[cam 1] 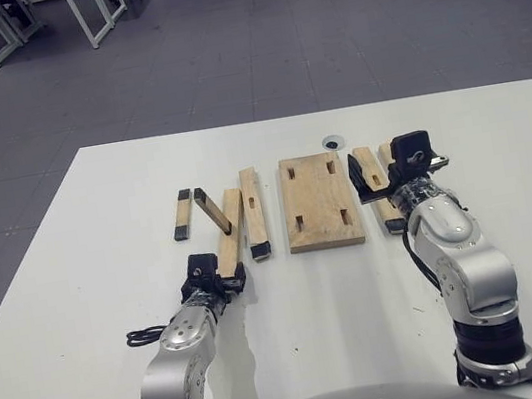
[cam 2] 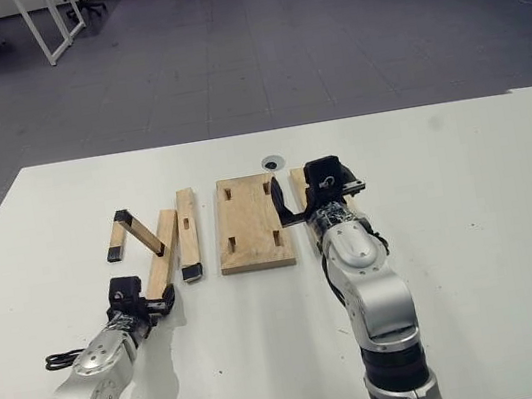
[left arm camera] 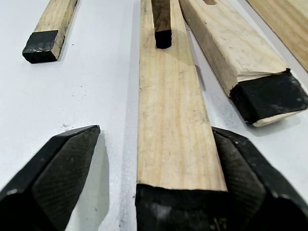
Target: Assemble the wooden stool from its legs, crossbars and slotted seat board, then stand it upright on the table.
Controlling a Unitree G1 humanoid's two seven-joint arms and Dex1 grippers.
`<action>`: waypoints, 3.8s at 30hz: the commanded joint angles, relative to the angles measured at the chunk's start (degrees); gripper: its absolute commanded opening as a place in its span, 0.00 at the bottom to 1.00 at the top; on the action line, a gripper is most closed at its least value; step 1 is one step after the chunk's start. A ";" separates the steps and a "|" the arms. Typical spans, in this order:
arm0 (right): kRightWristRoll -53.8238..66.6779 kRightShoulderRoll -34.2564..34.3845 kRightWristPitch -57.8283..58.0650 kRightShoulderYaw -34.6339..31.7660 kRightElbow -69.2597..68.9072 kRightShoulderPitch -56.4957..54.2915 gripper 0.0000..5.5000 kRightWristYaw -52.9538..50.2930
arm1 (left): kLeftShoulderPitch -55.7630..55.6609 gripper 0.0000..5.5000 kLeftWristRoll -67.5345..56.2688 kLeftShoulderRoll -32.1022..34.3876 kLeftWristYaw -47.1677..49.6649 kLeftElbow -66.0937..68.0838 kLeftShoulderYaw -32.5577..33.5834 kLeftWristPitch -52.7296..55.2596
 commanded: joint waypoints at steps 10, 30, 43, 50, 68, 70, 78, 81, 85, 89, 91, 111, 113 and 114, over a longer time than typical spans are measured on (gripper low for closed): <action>0.22 1.19 6.18 -5.91 1.65 -4.51 1.00 -3.27 | 7.33 0.38 1.23 -0.47 -3.00 17.38 0.08 -2.10; 64.14 -4.51 39.89 -38.35 23.85 -40.16 1.00 24.48 | -46.72 0.38 -70.76 1.52 -24.13 16.53 19.10 23.77; 85.44 -10.28 41.00 -32.94 27.62 -41.31 0.71 16.77 | -43.70 0.38 -70.96 5.24 -26.73 15.27 13.60 24.45; 89.51 -12.46 35.95 -29.06 28.50 -39.42 0.44 13.99 | -42.42 0.38 -70.55 6.25 -27.67 14.51 12.15 23.30; 90.90 -19.80 23.35 -25.79 28.59 -35.44 0.38 12.99 | -48.76 0.78 -67.16 15.65 -17.98 24.28 25.17 8.88; 90.26 -20.79 22.02 -26.03 29.64 -36.43 0.38 13.09 | -48.79 0.82 -54.62 18.56 -15.66 24.40 20.04 5.05; 82.35 -20.97 14.62 -26.98 35.29 -38.84 0.38 9.29 | -42.03 0.82 -10.26 22.84 -20.93 11.12 -27.76 -1.81; 82.39 -20.21 14.21 -26.84 34.28 -38.33 0.38 8.65 | -43.17 0.82 -5.61 21.74 -23.55 14.71 -28.96 -2.60; 82.69 -19.59 13.99 -26.59 33.23 -37.57 0.38 7.98 | -43.41 0.82 1.97 19.71 -26.21 19.06 -32.01 -6.72; 82.98 -19.18 13.93 -26.59 32.97 -37.27 0.38 7.64 | -43.28 0.82 6.41 17.49 -28.19 20.97 -32.46 -8.56; 83.01 -18.93 13.91 -26.59 32.73 -37.02 0.38 7.59 | -42.79 0.82 8.50 16.29 -28.51 21.65 -32.93 -9.10; 83.59 -15.92 13.45 -25.93 29.16 -34.67 0.38 4.49 | -41.07 0.82 18.23 15.48 -35.75 22.64 -30.81 -11.54; 83.92 -15.86 13.38 -26.11 28.74 -34.64 0.38 3.86 | -41.02 0.82 19.67 17.02 -36.81 22.69 -30.95 -11.89; 84.01 -15.86 13.29 -26.21 28.61 -34.62 0.38 3.59 | -40.83 0.82 20.18 17.82 -37.74 22.35 -31.03 -11.87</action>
